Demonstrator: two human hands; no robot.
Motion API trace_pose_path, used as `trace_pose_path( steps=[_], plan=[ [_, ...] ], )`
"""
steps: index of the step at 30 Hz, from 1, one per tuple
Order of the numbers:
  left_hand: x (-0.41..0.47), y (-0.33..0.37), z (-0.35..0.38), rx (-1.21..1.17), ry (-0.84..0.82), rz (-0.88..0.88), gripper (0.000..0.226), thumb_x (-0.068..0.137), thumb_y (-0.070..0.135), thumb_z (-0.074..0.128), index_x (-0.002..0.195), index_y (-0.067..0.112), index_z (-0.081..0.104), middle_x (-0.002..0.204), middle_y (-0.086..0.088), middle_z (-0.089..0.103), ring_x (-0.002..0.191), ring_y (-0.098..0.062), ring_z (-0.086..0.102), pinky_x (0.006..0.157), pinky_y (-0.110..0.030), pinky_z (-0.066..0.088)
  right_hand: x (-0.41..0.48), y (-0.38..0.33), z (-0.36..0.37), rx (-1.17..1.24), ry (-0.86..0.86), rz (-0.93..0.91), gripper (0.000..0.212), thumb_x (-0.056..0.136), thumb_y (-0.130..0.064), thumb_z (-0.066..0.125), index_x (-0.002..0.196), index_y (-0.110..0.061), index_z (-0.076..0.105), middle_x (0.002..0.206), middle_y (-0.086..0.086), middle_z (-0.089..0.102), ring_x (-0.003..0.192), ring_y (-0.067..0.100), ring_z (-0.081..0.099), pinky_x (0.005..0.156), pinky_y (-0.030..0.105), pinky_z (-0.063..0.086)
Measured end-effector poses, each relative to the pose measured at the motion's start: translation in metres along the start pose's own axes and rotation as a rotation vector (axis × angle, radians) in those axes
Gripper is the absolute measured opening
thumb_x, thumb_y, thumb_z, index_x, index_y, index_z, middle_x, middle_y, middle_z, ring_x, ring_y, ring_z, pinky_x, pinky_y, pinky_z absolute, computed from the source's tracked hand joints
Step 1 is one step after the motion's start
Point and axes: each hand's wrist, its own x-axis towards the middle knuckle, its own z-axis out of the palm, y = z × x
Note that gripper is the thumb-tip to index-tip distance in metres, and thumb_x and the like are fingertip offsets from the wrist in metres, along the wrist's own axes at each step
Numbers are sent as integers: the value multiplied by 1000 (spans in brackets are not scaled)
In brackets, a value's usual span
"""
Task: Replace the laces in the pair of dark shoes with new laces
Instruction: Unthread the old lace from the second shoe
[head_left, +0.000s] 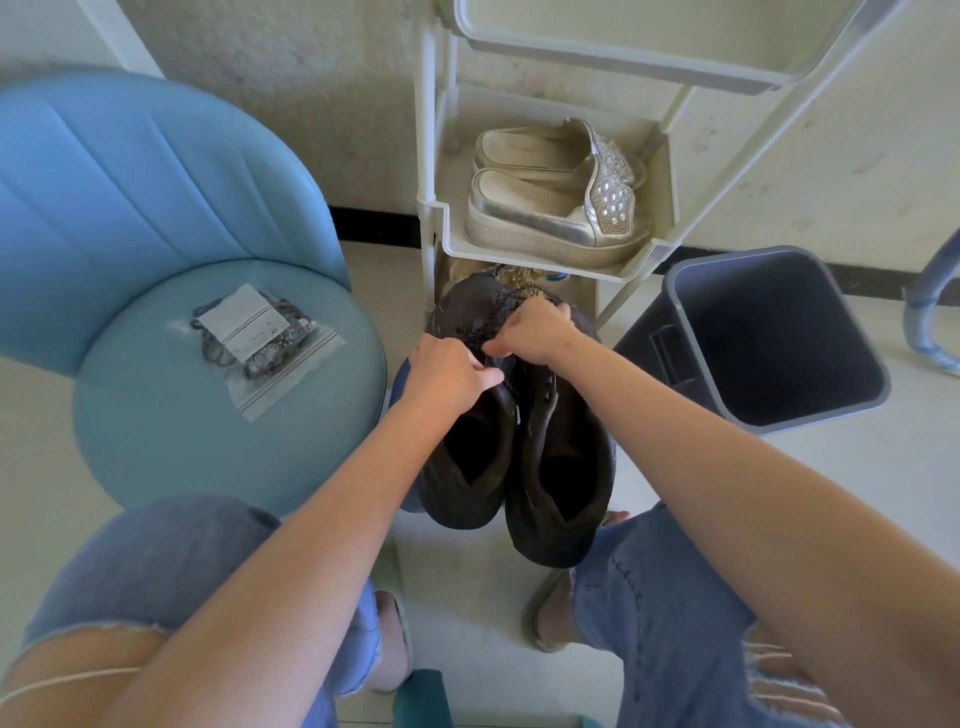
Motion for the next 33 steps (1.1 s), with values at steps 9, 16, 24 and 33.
trace_pose_path(
  steps=[9,16,24,33],
  plan=[
    [3,1,1,-20,-14,-29,32,90,40,59,110,16,69,136,-18,43,133,-25,31,108,-39,33,9,2,-10,750,519,178,22,99,-20,46,80,-11,51,124,12,45,102,27,49,91,38,43],
    [1,0,-1,-44,-8,-8,30,89,37,60,108,15,70,133,-19,47,132,-27,30,109,-38,30,-7,-2,-10,-42,-161,-4,48,86,-54,59,80,-7,65,69,0,50,80,22,49,88,36,36],
    [1,0,-1,-4,-24,-26,31,91,36,59,111,14,68,137,-18,42,130,-28,36,108,-38,32,10,4,-11,471,308,99,19,94,-22,55,94,-7,67,112,17,62,117,33,51,98,41,45],
    [15,-13,0,-112,138,53,19,94,25,56,105,10,59,111,-9,56,103,-25,54,87,-35,42,4,23,-33,71,64,68,27,98,-25,49,80,-4,52,82,1,55,61,21,54,58,30,50]
  ],
)
